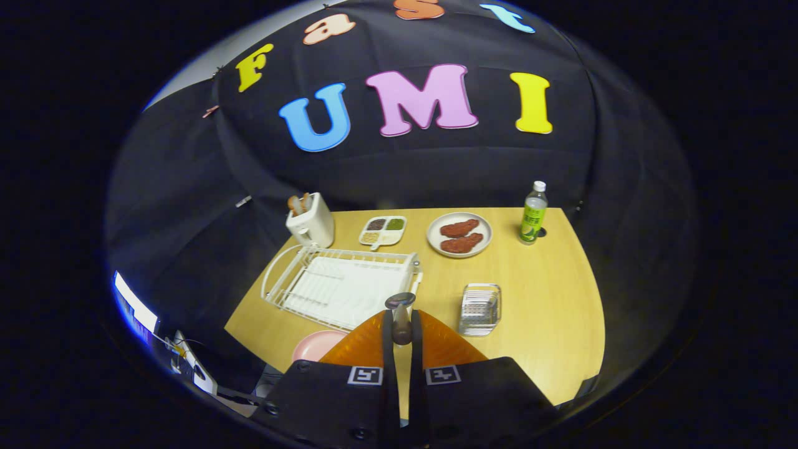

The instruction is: Take the plate from the dish rack, then take the spoon from the basket and place it into the plate.

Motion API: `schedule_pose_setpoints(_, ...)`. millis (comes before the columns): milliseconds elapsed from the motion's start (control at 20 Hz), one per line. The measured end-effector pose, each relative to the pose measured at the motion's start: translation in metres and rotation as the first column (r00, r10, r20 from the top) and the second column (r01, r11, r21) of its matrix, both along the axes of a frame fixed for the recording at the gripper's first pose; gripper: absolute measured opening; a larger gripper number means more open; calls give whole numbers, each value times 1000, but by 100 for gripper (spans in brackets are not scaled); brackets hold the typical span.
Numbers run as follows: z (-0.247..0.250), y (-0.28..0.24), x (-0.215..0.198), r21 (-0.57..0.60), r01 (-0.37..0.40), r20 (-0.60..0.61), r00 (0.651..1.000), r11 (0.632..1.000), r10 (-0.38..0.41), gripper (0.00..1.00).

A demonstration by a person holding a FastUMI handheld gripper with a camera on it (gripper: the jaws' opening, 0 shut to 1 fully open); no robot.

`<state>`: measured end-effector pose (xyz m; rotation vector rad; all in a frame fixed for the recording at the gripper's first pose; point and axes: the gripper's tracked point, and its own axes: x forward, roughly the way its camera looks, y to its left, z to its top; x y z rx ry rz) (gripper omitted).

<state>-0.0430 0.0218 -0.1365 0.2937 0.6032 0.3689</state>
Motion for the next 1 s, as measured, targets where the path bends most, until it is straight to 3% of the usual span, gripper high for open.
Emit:
schedule_pose_setpoints(200, 8, 79, -33, 28, -154, 9, 988, 988, 154, 10)
schedule_pose_setpoints(400, -32, 140, -50, 17, -257, -51, 965, 966, 257, 10)
schedule_pose_setpoints(700, -96, 186, -50, -42, -321, -133, 941, 946, 313, 10)
schedule_pose_setpoints(1000, -125, 203, -42, -77, -345, -151, 932, 936, 331, 10)
